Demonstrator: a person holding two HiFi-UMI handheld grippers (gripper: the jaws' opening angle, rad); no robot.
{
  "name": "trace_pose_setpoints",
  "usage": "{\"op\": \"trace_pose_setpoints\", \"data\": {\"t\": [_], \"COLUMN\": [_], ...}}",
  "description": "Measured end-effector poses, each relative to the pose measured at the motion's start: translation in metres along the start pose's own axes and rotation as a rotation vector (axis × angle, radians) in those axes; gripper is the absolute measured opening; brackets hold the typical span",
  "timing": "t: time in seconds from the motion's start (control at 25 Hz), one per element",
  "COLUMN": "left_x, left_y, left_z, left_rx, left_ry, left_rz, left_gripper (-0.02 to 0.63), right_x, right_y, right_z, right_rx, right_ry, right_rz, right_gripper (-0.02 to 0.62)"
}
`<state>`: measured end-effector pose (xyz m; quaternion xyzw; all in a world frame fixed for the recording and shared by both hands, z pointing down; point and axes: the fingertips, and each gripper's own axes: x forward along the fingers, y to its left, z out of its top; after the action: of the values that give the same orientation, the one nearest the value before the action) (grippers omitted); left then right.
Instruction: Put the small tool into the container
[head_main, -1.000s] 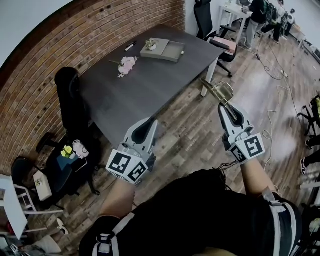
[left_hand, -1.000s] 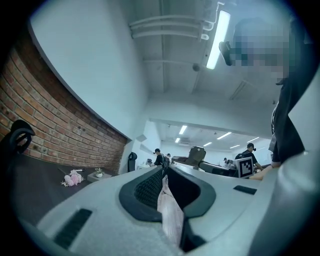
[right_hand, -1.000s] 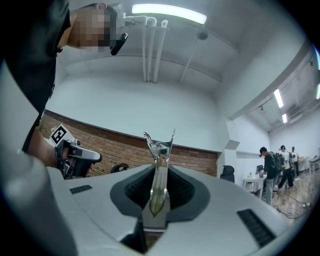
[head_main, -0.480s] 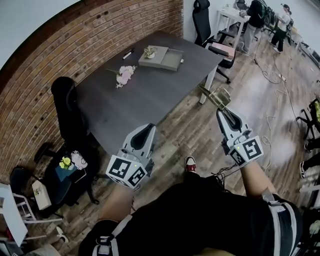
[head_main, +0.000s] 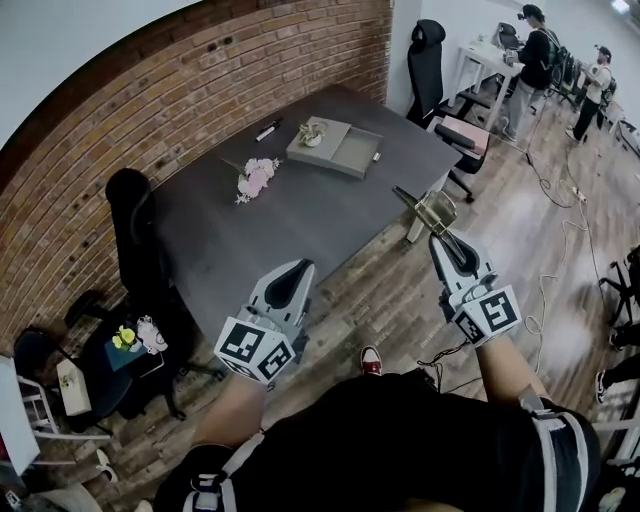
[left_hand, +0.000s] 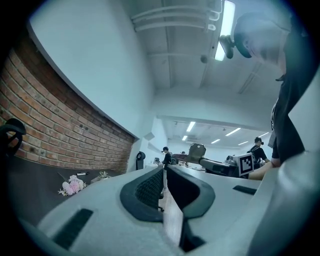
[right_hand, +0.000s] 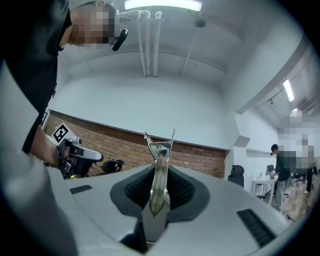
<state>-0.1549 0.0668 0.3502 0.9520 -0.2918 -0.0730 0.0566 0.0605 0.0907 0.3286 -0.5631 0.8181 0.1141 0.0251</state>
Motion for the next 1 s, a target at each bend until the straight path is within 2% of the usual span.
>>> {"op": "trace_pose_setpoints", "data": {"t": [0.36,0.52,0.64,1.0], "left_x": [0.089,0.126,0.152,0.196], "left_y": [0.012,0.018,0.014,0.018], "left_z": [0.003,0.007,0.002,-0.004], "left_rx": [0.014,-0.026,-0.009,-0.023], "left_ry": [0.017,0.007,0.019,0.023], "left_rz": [-0.015,-0.015,-0.025,0.001], "left_gripper": [0.025,0.025,0.025,0.025], "right_x": [0.029,0.038,0.044,0.055], "right_y": [-0.088,-0.119,-0.142,-0.185], "right_z": [-0.023,-0.034,-0.041,-0.063], "right_rx": [0.053,0.064,0.064,0.088], "right_ry": [-0.017,-0.017,-0.018,0.0], "right_rz": [-0.029,-0.034,-0.034,-0.01], "right_gripper": [0.055,0.055,0.055,0.055]}}
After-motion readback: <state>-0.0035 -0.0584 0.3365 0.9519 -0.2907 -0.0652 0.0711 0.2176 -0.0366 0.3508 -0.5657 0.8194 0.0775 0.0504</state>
